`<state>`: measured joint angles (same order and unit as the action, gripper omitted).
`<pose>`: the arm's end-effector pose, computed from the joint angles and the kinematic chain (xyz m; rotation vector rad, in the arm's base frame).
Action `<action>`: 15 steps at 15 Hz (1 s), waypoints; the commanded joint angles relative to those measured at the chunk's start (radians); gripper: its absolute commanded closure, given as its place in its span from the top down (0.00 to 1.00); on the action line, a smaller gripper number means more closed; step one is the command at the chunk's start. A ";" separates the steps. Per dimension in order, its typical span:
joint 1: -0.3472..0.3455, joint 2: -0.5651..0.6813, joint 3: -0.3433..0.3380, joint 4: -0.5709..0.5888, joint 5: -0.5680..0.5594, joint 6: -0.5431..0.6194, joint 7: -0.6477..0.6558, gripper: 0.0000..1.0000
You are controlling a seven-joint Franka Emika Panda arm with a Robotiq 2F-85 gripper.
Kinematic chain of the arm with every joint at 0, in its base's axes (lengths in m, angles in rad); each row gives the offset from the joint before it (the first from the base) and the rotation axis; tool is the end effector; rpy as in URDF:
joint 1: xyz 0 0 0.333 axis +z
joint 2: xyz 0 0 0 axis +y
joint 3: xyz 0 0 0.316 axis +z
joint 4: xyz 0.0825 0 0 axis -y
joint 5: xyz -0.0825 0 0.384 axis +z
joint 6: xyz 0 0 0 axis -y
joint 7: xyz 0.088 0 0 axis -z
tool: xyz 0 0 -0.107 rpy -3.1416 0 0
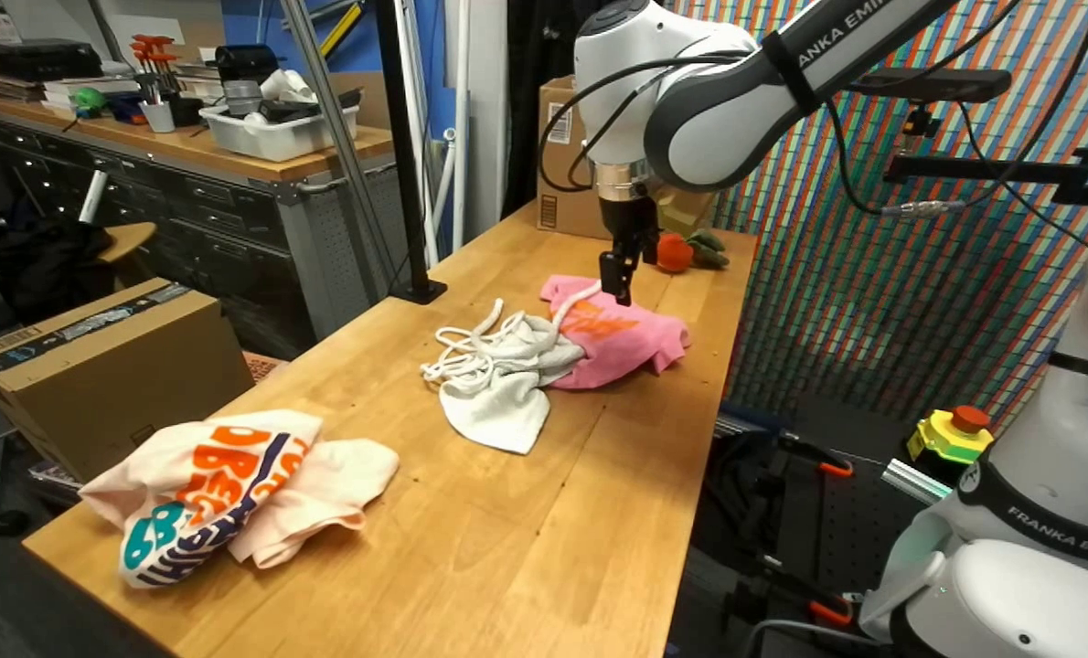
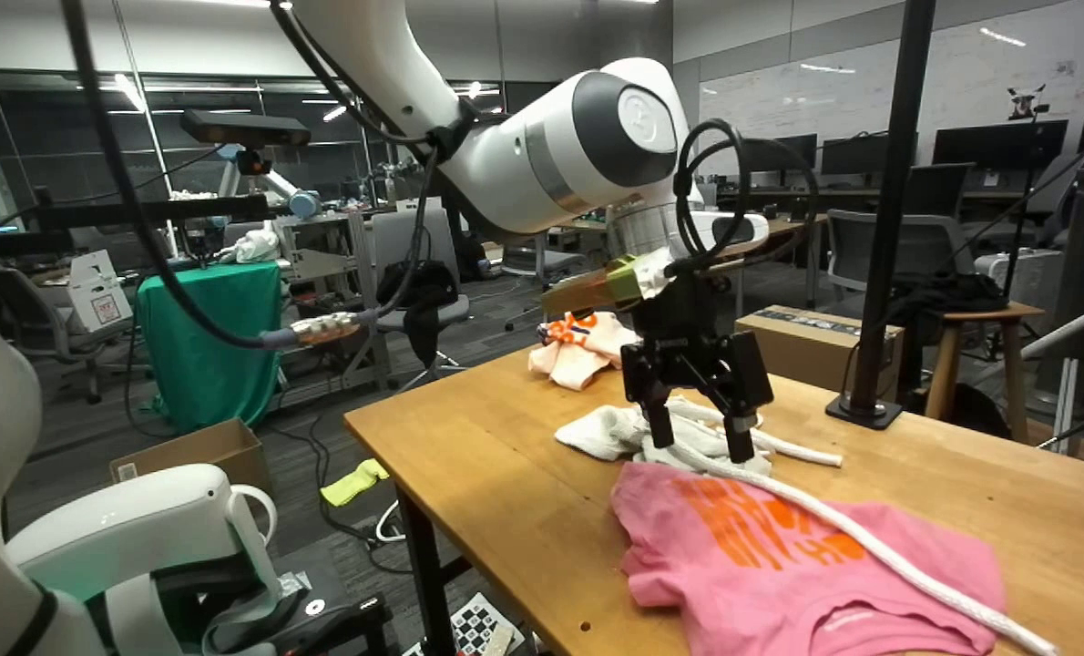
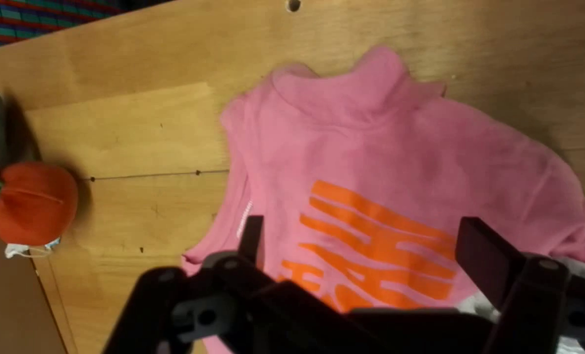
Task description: Pick up the objects and put them around the table.
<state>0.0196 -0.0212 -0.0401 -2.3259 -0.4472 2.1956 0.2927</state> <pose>0.4939 -0.0254 0.3414 2.7827 -0.0402 -0.0828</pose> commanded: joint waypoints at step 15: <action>-0.075 0.077 -0.021 -0.071 0.300 0.079 -0.599 1.00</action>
<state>-0.0489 0.0372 -0.0646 -2.3923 -0.1684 2.2612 -0.2559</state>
